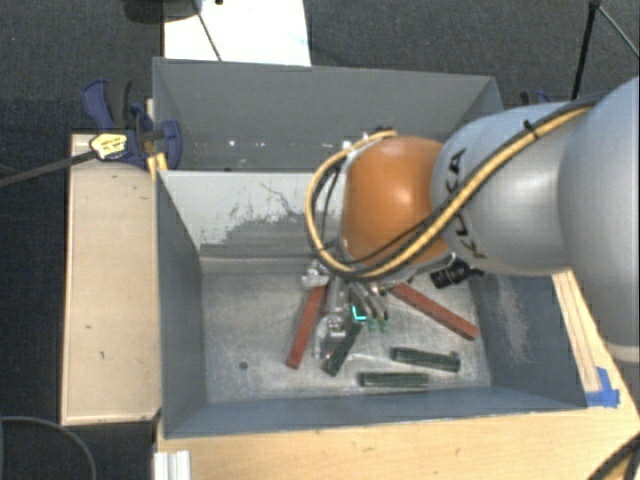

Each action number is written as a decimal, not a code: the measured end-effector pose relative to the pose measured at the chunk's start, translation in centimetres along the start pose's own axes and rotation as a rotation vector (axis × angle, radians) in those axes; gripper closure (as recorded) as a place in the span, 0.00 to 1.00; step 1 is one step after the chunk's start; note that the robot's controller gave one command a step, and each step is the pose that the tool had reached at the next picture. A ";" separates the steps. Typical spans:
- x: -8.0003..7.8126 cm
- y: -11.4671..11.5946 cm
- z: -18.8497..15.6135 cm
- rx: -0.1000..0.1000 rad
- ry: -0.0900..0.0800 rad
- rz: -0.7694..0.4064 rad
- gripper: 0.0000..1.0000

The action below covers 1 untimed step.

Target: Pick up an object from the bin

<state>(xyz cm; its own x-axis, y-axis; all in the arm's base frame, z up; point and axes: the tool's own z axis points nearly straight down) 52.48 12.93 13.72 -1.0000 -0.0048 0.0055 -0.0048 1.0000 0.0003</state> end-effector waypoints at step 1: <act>-0.2 0.0 -0.4 -0.001 -0.007 0.004 0.00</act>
Offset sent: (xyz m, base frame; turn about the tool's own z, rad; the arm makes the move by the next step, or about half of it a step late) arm -0.0098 0.0190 -0.0672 -0.4366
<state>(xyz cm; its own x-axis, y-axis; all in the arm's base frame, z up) 52.69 12.88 14.10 -1.0000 -0.0011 -0.0018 -0.0011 1.0000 0.0013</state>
